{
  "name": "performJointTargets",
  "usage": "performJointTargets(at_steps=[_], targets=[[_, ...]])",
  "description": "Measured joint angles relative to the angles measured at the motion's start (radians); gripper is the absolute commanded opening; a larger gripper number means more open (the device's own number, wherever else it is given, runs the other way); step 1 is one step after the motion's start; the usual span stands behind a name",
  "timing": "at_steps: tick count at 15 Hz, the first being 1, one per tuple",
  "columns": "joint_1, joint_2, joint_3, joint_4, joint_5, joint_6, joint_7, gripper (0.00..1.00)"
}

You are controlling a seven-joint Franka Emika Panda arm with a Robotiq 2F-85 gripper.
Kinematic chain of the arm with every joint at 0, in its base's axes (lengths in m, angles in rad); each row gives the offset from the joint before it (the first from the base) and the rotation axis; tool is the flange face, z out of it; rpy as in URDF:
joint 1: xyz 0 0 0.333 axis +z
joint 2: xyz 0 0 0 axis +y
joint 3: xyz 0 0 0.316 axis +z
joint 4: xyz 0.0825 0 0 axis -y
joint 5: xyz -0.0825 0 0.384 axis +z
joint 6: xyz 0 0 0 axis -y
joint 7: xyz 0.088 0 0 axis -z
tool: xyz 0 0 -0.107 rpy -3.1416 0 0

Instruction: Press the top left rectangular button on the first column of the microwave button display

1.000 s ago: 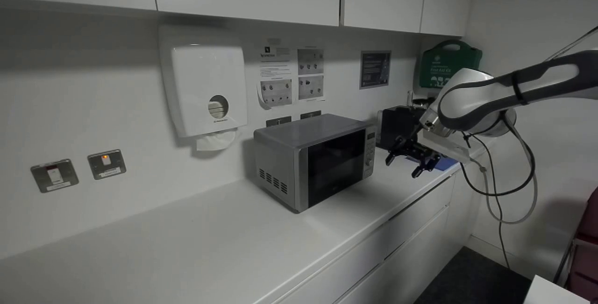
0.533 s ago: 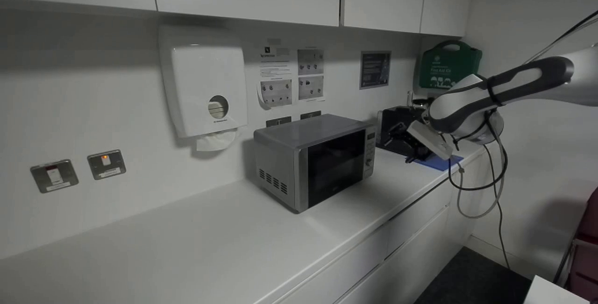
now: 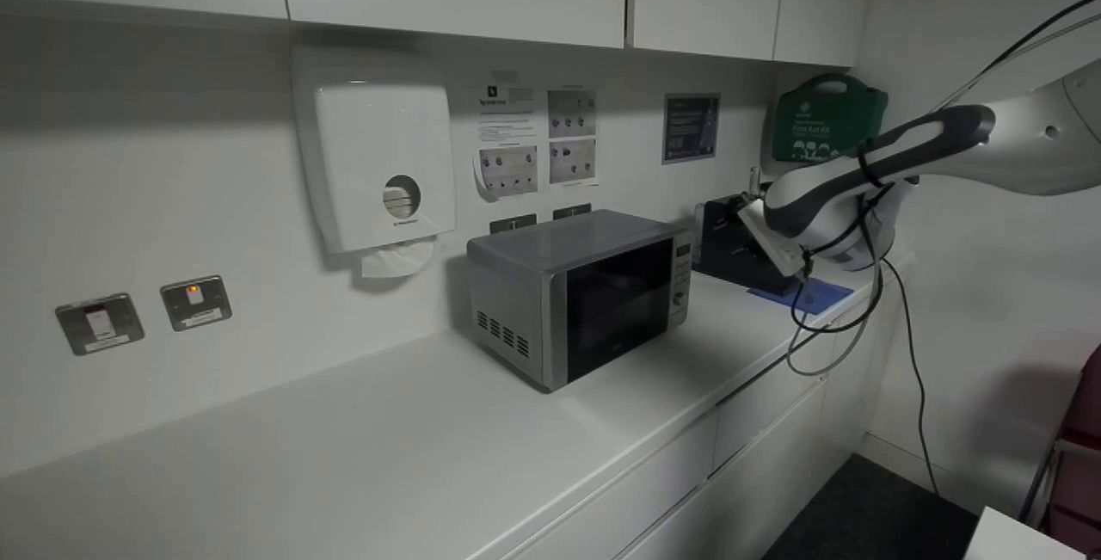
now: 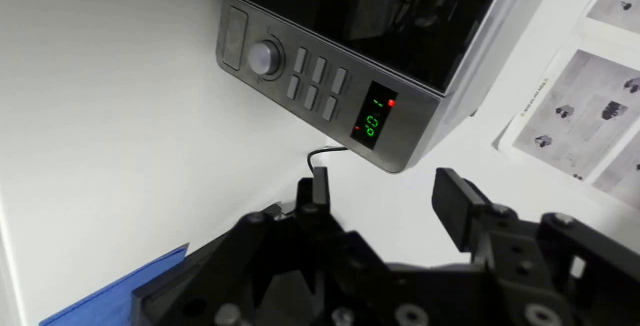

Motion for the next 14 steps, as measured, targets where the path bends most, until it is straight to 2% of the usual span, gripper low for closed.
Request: performJointTargets(at_steps=[3,4,10,12,14], targets=[[0.104,0.006,-0.059,0.024,-0.003,0.074,0.001,0.05],[0.147,0.004,-0.083,0.031,-0.009,0.085,0.004,0.0],[0.403,-0.017,-0.278,0.036,-0.102,0.134,0.046,0.0],[0.476,-0.024,-0.357,0.032,-0.149,0.15,0.071,0.26],[0.54,-0.035,-0.432,0.022,-0.197,0.161,0.098,0.42]])
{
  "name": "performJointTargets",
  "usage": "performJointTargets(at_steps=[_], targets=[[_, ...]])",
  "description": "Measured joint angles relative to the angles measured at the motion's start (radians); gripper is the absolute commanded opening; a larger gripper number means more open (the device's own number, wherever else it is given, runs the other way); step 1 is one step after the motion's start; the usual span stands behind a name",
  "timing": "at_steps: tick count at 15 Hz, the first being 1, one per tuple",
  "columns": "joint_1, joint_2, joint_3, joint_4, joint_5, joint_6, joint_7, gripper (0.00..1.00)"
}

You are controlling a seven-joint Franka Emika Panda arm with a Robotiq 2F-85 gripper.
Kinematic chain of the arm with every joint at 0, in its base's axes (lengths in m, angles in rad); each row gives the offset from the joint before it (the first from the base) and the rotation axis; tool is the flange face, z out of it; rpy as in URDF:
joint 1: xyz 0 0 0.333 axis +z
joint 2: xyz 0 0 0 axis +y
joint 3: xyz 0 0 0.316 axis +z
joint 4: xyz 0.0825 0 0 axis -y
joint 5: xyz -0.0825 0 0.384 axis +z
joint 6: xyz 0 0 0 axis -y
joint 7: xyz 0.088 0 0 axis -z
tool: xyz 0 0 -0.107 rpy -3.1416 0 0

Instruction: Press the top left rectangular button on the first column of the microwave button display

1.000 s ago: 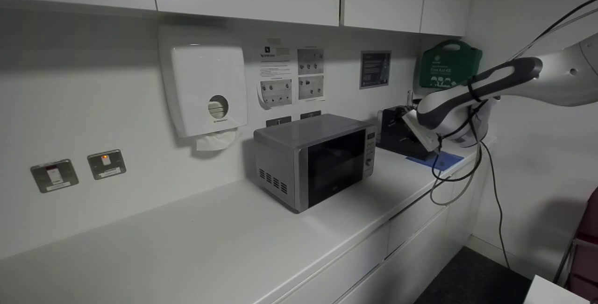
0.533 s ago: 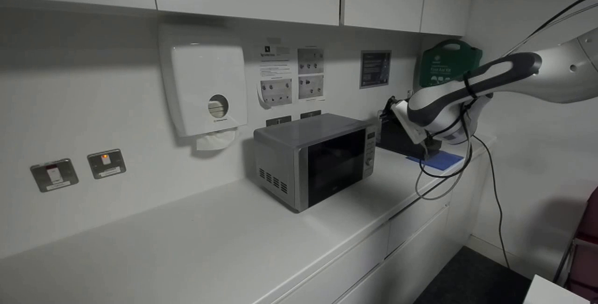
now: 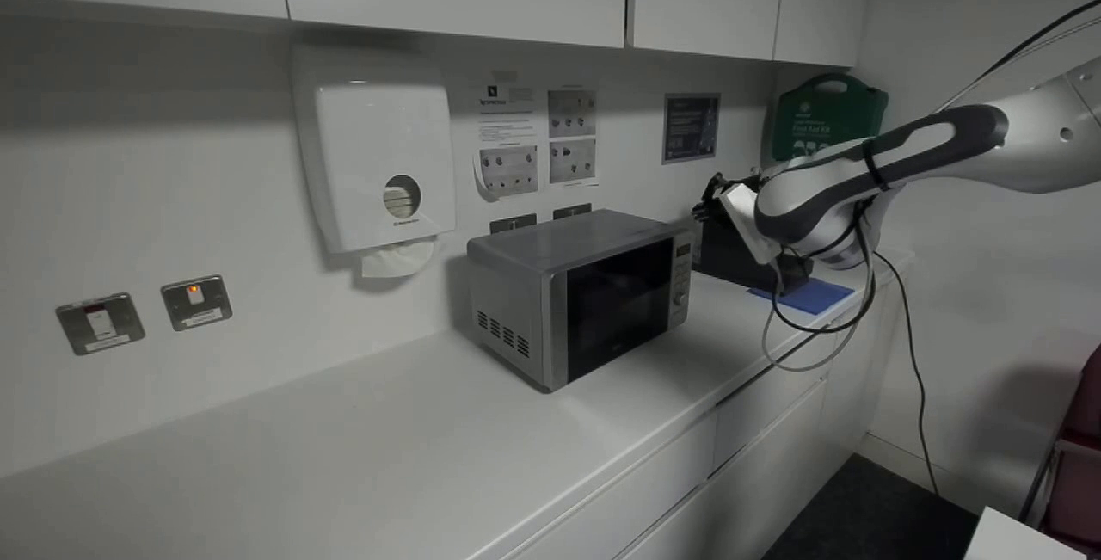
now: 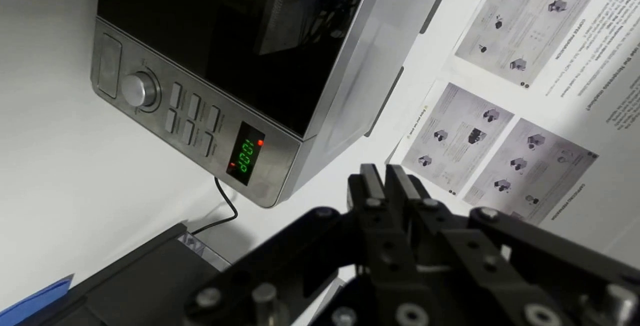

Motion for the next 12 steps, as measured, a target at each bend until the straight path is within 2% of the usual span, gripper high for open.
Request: performJointTargets(at_steps=[4,7,8,9,10,12], targets=[[0.092,-0.029,-0.117,-0.017,-0.055,0.0,0.029,0.73],[0.15,-0.065,-0.178,-0.026,-0.076,0.0,0.031,0.95],[0.169,-0.08,-0.196,-0.028,-0.081,0.0,0.031,0.52],[0.188,-0.094,-0.212,-0.029,-0.083,0.0,0.031,0.58],[0.206,-0.109,-0.225,-0.03,-0.083,0.0,0.031,0.58],[0.241,-0.138,-0.254,-0.031,-0.083,0.0,0.034,0.42]])
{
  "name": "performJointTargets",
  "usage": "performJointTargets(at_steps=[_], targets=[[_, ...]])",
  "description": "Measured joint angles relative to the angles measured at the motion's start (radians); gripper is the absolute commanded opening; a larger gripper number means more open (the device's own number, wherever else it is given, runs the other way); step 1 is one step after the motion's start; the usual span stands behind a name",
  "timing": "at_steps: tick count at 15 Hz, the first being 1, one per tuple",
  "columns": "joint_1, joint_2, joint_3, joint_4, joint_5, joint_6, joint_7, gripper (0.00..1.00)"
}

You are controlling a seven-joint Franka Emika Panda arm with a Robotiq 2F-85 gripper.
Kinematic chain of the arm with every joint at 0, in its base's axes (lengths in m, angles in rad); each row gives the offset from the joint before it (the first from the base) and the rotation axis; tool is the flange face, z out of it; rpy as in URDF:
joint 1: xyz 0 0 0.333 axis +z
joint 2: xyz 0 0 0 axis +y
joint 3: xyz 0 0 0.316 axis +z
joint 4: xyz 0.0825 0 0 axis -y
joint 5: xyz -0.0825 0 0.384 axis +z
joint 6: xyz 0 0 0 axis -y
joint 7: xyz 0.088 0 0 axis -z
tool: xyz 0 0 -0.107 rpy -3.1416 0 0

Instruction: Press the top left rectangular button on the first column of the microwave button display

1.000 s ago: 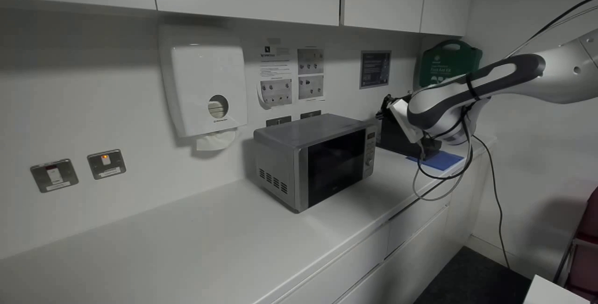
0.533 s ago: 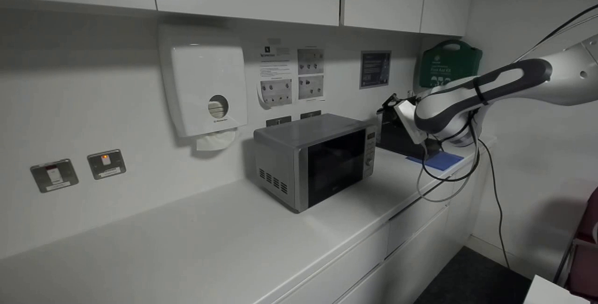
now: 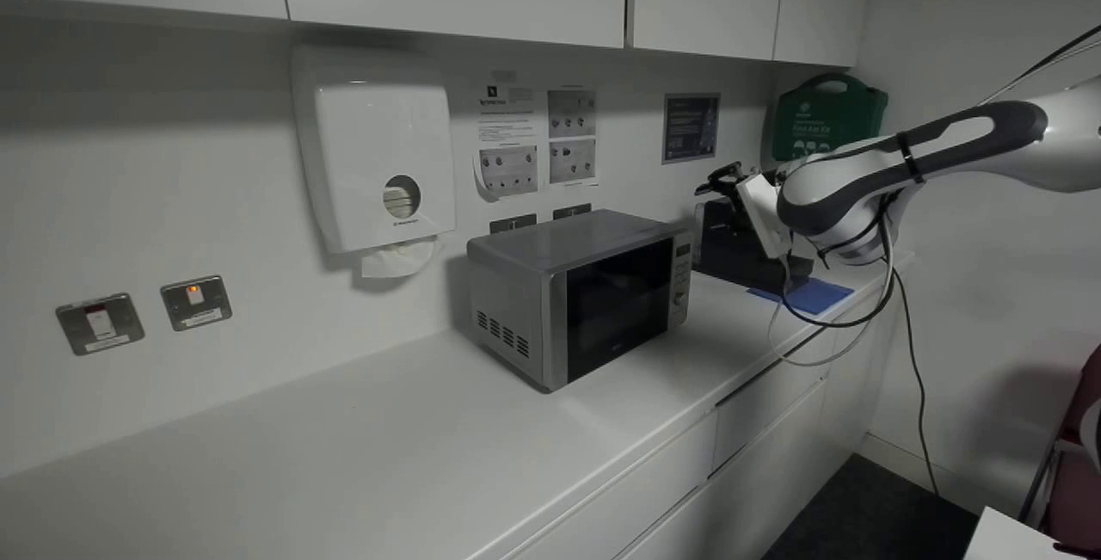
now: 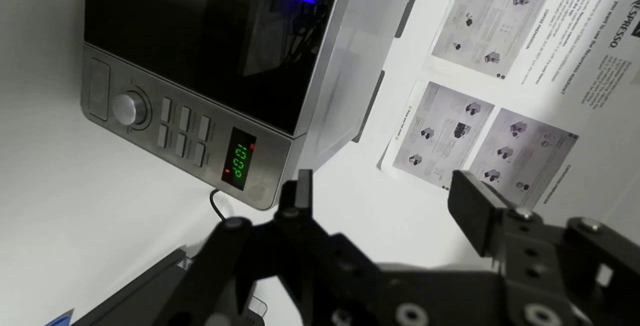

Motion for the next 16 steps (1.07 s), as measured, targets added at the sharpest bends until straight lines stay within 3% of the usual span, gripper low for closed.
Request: performJointTargets(at_steps=[5,11,16], targets=[[0.056,-0.048,-0.057,-0.001,0.005,0.0,0.04,0.02],[0.079,-0.051,-0.106,-0.001,0.014,-0.001,0.116,0.0],[0.08,-0.047,-0.108,-0.002,0.014,-0.002,0.117,0.0]])
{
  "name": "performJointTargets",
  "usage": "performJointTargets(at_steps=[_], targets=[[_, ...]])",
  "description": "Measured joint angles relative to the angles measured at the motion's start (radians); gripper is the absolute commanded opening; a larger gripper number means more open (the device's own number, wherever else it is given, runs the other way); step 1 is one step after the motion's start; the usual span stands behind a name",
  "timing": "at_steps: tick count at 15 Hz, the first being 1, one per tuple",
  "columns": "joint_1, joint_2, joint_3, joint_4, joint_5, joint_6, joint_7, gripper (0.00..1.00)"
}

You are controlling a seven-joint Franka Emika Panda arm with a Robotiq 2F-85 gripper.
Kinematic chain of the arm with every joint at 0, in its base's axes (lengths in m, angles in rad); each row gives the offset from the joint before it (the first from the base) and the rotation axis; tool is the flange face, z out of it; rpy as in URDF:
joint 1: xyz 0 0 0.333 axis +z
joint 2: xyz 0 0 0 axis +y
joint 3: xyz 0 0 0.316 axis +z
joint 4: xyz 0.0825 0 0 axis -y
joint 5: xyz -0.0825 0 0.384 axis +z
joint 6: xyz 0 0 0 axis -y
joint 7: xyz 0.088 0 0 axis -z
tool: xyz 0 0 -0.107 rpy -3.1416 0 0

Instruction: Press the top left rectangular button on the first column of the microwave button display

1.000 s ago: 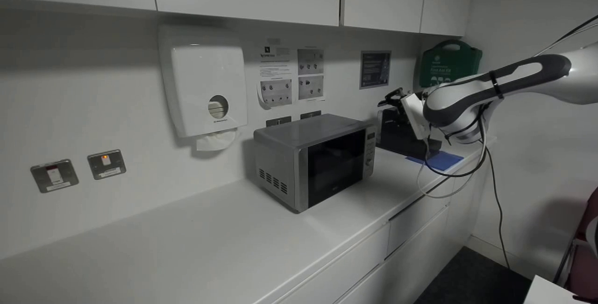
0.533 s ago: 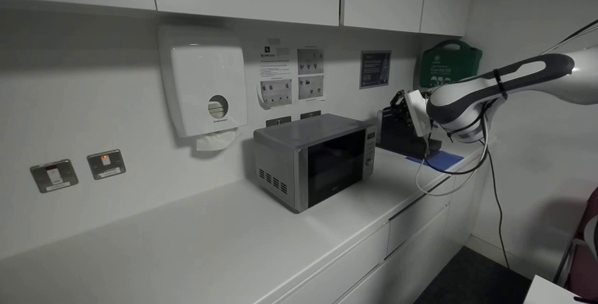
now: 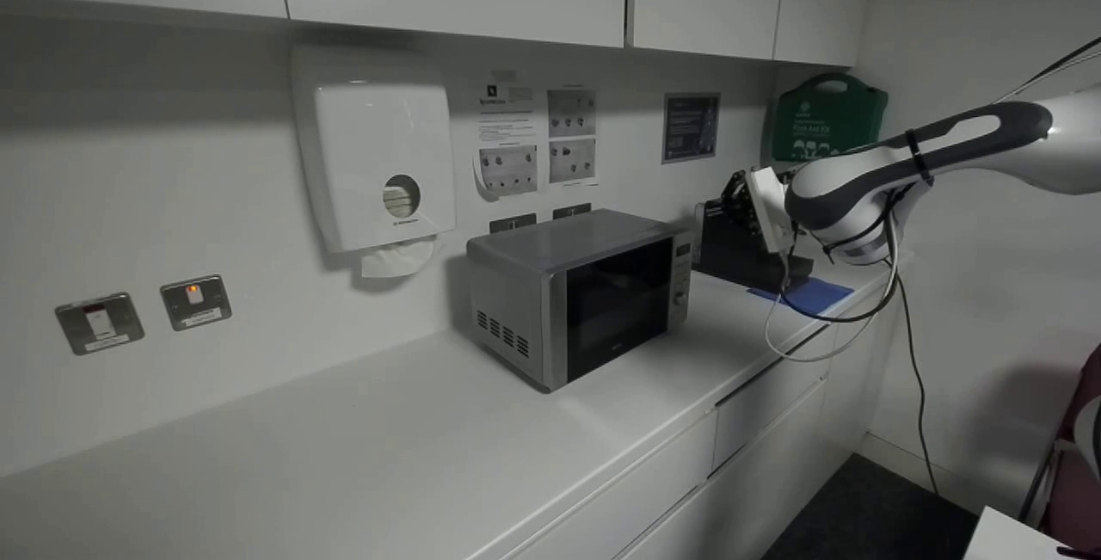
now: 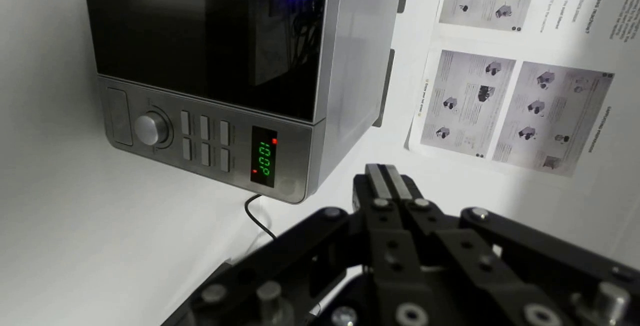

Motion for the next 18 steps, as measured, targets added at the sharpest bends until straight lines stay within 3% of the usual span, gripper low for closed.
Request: performJointTargets(at_steps=[9,18], targets=[[0.006,0.001,-0.012,-0.014,-0.003,-0.008,-0.001,0.0],[0.097,0.0,-0.158,-0.071,-0.078,0.006,-0.008,0.0]])
